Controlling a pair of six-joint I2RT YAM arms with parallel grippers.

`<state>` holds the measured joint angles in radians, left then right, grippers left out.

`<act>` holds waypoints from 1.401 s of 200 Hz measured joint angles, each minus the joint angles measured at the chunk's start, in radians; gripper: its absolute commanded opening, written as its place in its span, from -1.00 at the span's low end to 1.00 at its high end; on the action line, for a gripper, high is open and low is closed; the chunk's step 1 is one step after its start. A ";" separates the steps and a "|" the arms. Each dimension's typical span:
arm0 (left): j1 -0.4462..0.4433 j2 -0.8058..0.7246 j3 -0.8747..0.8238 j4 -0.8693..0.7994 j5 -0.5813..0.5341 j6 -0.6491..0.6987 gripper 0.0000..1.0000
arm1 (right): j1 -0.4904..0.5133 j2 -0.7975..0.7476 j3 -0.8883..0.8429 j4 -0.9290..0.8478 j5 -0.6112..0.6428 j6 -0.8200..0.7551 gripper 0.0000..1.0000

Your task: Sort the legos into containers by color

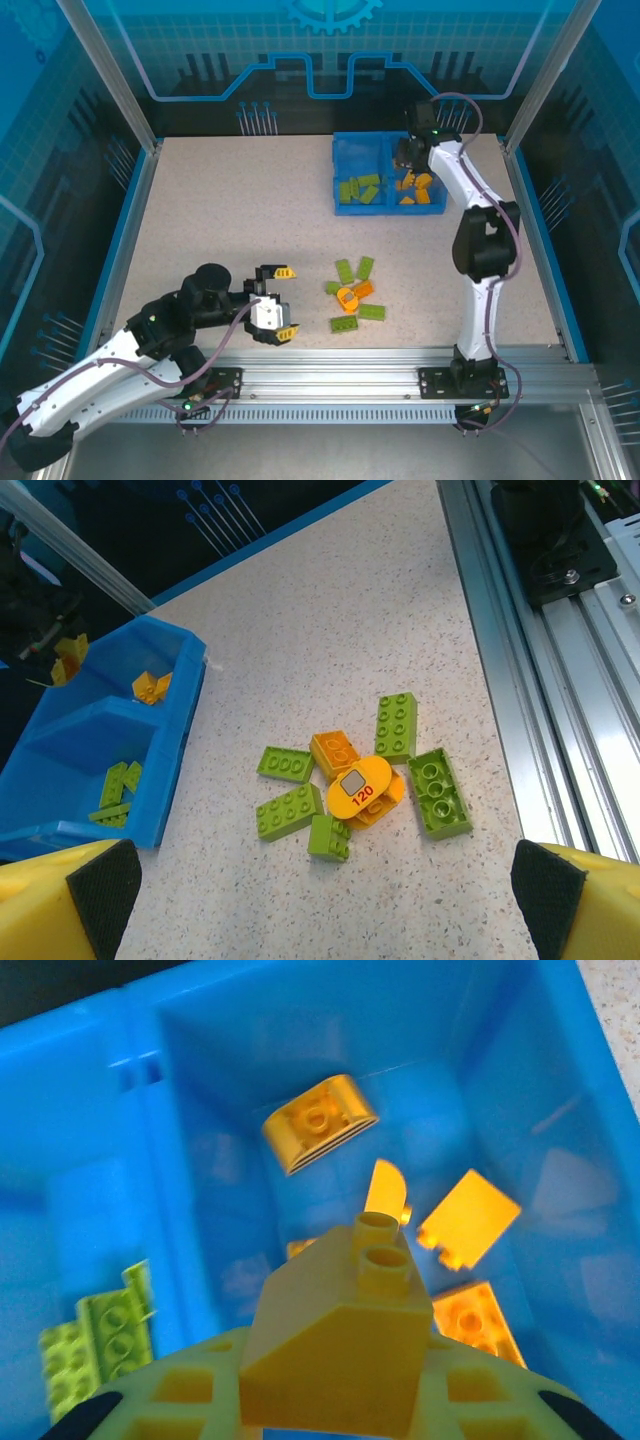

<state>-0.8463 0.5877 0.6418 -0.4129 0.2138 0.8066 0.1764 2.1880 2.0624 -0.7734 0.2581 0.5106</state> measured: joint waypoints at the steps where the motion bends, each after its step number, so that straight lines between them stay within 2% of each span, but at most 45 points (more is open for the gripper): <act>1: 0.000 0.000 0.000 0.000 0.000 0.000 0.97 | 0.000 0.006 0.006 -0.003 0.000 0.000 -0.39; 27: 0.000 0.000 -0.005 0.005 -0.008 -0.015 0.97 | -0.009 0.170 0.210 -0.084 0.023 -0.007 -0.29; 48: 0.000 0.000 -0.006 0.013 -0.014 -0.021 0.97 | -0.016 0.260 0.333 -0.138 0.027 -0.012 0.02; 67: 0.000 0.000 -0.006 0.024 -0.019 -0.022 0.97 | -0.027 0.296 0.401 -0.187 0.029 -0.012 0.19; 85: 0.003 0.000 -0.010 0.034 -0.020 -0.023 0.97 | -0.036 0.294 0.417 -0.215 0.026 -0.019 0.21; 114: 0.011 0.006 -0.011 0.047 -0.020 -0.046 0.98 | -0.037 0.232 0.357 -0.228 -0.008 -0.022 0.21; 145: 0.016 0.042 -0.005 0.079 -0.036 -0.164 0.97 | -0.028 -0.025 0.047 -0.177 -0.081 -0.021 0.34; 173: 0.017 0.192 0.117 0.087 -0.122 -0.437 0.98 | 0.000 -0.351 -0.264 -0.095 -0.183 -0.031 0.53; 202: 0.018 0.420 0.319 0.067 -0.298 -0.850 0.97 | 0.060 -0.698 -0.524 -0.035 -0.284 -0.058 0.73; 220: 0.019 0.549 0.385 0.050 -0.389 -1.098 0.96 | 0.108 -0.879 -0.649 -0.026 -0.329 -0.073 0.88; 234: 0.019 0.652 0.406 0.029 -0.432 -1.287 0.94 | 0.140 -0.995 -0.739 -0.033 -0.363 -0.084 0.99; 249: 0.021 0.773 0.431 -0.007 -0.452 -1.467 0.93 | 0.152 -1.091 -0.823 -0.055 -0.403 -0.094 1.00; 280: 0.021 1.012 0.531 -0.085 -0.448 -1.709 0.88 | 0.152 -1.237 -0.981 -0.096 -0.492 -0.090 1.00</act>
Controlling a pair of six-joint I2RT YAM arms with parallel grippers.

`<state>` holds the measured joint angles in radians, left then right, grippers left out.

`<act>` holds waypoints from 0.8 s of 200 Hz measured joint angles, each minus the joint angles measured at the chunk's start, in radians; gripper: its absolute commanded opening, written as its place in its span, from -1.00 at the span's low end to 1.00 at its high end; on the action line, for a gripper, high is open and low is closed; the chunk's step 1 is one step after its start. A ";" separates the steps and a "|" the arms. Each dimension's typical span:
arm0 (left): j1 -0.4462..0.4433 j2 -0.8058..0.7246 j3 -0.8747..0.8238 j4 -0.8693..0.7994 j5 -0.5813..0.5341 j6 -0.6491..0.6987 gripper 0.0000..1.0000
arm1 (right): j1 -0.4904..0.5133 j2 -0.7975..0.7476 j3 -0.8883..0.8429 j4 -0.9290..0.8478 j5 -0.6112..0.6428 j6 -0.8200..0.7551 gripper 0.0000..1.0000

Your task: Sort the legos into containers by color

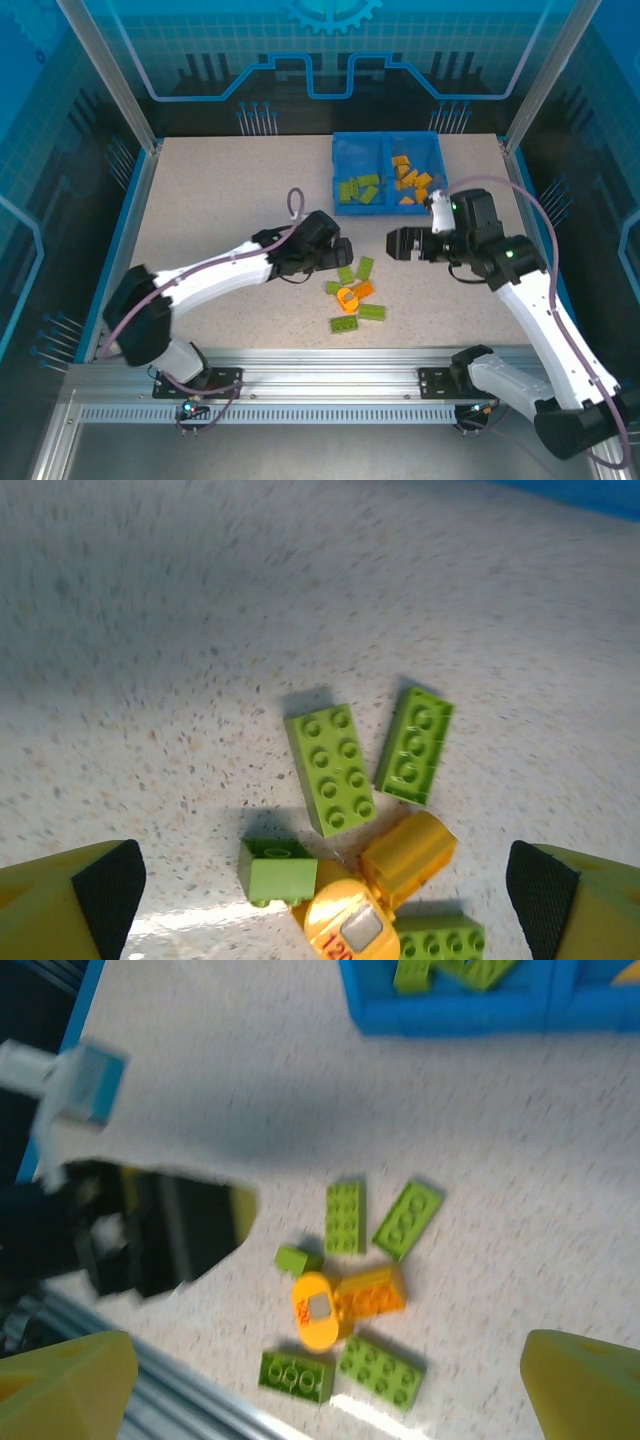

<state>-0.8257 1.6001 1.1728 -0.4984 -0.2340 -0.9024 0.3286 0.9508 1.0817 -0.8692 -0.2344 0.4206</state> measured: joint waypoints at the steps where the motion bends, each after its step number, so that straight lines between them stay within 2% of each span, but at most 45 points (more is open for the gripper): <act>1: 0.000 0.005 0.003 -0.002 0.001 -0.004 0.87 | 0.000 -0.006 -0.006 -0.001 -0.004 0.001 1.00; 41: 0.000 0.214 0.148 -0.051 0.014 -0.154 0.77 | 0.000 -0.089 -0.087 -0.045 -0.038 0.008 1.00; 76: 0.000 0.373 0.264 -0.089 0.040 -0.200 0.50 | 0.000 -0.092 -0.095 -0.056 -0.035 0.008 1.00; 87: 0.000 0.414 0.288 -0.099 0.040 -0.211 0.48 | 0.000 -0.092 -0.098 -0.056 -0.034 0.008 1.00; 139: 0.000 0.475 0.309 -0.187 0.028 -0.225 0.16 | 0.000 -0.092 -0.102 -0.055 -0.036 0.008 1.00; 160: 0.000 0.479 0.312 -0.204 0.025 -0.222 -0.04 | 0.000 -0.092 -0.102 -0.058 -0.045 0.007 1.00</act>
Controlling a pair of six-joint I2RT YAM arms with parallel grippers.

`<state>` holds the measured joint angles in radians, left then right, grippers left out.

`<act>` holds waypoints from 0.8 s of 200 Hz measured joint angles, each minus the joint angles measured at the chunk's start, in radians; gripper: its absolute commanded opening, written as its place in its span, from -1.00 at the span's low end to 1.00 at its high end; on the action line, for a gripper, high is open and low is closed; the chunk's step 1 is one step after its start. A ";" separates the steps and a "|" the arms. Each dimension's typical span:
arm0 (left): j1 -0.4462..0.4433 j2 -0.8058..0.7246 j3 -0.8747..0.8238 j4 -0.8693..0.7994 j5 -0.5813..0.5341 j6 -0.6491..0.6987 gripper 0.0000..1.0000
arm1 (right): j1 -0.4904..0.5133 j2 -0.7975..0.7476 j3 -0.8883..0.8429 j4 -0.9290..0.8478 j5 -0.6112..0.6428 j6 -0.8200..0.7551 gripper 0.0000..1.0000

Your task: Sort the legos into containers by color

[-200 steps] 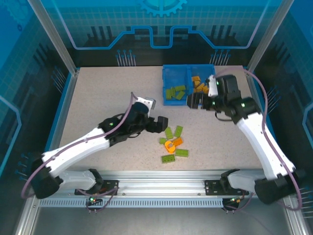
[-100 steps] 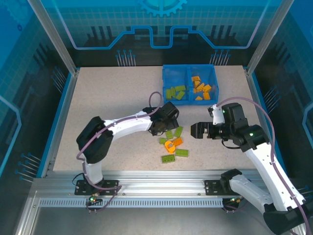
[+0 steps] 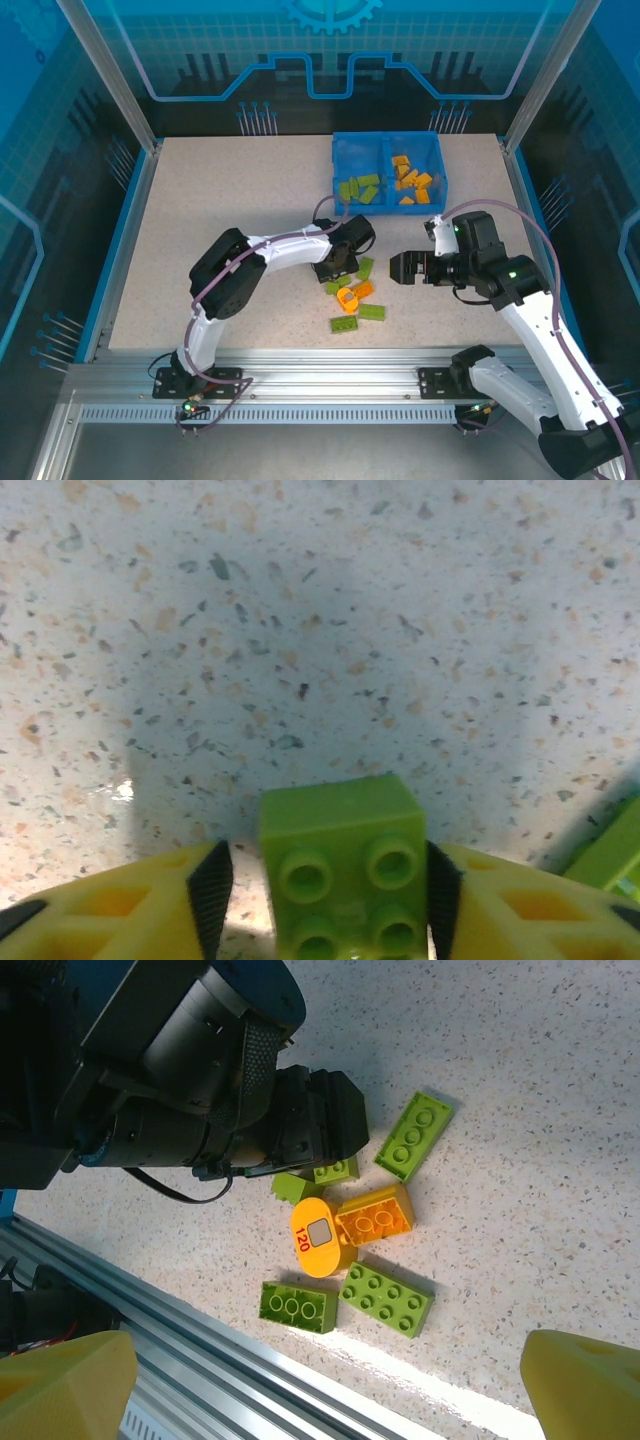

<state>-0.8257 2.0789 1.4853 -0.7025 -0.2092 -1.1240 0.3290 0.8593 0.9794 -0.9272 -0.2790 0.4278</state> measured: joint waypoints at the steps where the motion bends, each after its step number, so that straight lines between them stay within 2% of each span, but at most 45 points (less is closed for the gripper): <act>1: 0.000 0.000 -0.001 0.000 0.000 0.000 -0.05 | 0.000 0.000 0.000 0.000 -0.001 0.000 1.00; 32: 0.000 -0.023 -0.032 0.011 -0.008 0.014 -0.39 | 0.000 0.000 0.000 -0.008 -0.039 -0.008 0.98; 51: 0.000 -0.044 -0.062 0.030 -0.011 0.037 -0.52 | 0.008 0.001 -0.001 -0.008 -0.058 -0.007 0.97; 79: 0.000 -0.081 -0.082 0.027 -0.026 0.100 -0.57 | 0.027 0.008 -0.001 -0.006 -0.074 -0.003 0.98; 105: 0.000 -0.168 -0.060 0.034 -0.053 0.213 -0.57 | 0.033 0.008 -0.001 -0.002 -0.068 0.006 1.00; 135: 0.002 -0.216 0.104 0.065 -0.134 0.409 -0.57 | 0.037 0.003 0.000 0.002 -0.039 0.024 1.00; 160: 0.027 -0.157 0.307 0.072 -0.198 0.551 -0.56 | 0.038 -0.005 0.000 0.003 -0.024 0.039 1.00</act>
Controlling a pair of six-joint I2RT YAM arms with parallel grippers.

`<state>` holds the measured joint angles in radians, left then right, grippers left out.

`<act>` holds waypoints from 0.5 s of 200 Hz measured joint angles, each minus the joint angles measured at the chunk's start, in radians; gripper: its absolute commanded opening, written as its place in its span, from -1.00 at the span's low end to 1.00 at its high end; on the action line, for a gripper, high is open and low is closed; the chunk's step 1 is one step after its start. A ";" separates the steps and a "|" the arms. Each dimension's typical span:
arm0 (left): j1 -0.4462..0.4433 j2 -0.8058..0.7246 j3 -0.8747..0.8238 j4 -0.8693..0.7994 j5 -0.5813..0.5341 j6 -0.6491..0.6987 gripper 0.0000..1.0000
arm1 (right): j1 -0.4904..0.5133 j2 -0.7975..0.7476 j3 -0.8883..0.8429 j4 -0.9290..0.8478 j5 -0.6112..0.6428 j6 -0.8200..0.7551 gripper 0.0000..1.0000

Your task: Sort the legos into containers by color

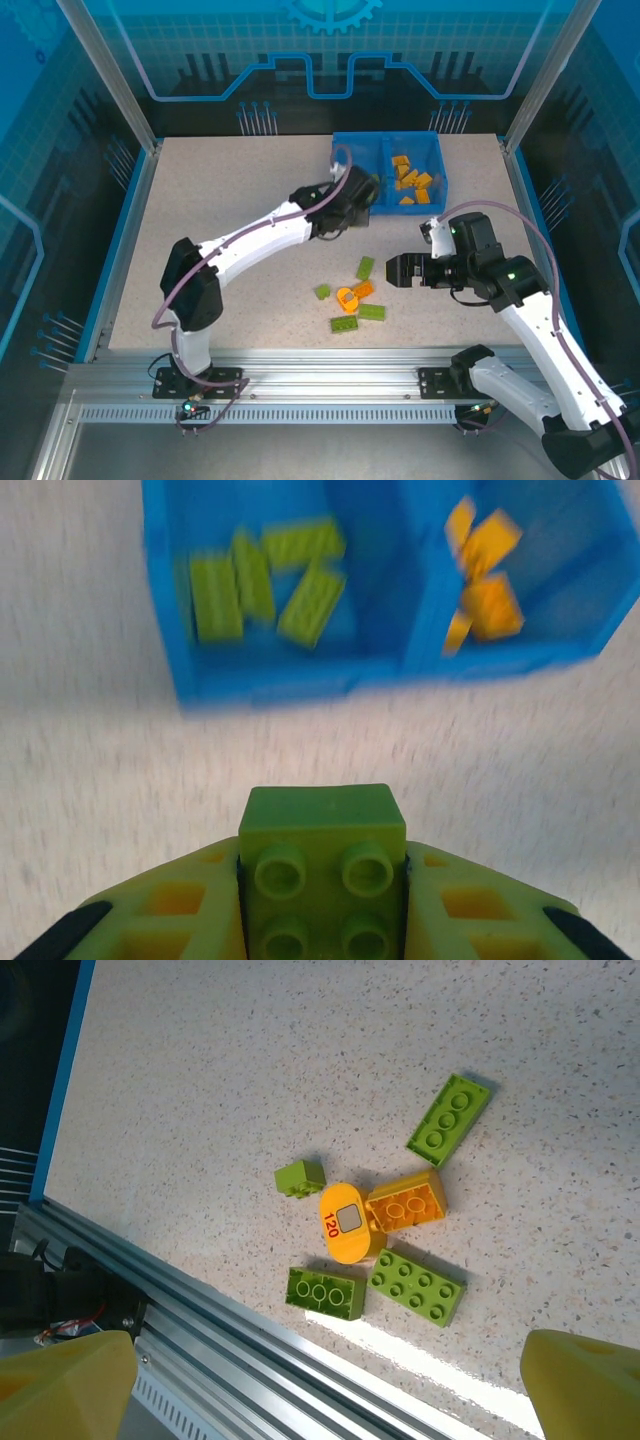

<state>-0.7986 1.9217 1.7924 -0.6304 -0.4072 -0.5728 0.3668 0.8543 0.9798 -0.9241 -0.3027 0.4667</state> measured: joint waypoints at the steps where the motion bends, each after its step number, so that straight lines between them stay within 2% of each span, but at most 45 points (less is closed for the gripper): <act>1: 0.003 0.007 0.013 0.002 -0.003 0.007 -0.56 | 0.000 0.000 0.000 0.000 0.001 0.001 1.00; 33: 0.081 0.186 0.257 0.029 -0.047 0.132 -0.57 | 0.000 -0.011 0.000 0.000 0.012 0.015 1.00; 71: 0.148 0.496 0.582 0.068 -0.068 0.264 -0.57 | 0.000 -0.024 0.002 -0.002 0.016 0.023 1.00; 100: 0.168 0.646 0.710 0.135 -0.075 0.332 -0.52 | 0.000 -0.046 0.002 -0.004 0.025 0.027 1.00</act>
<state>-0.6304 2.5675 2.5023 -0.4957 -0.4824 -0.2413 0.3672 0.8085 0.9821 -0.9283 -0.2779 0.4934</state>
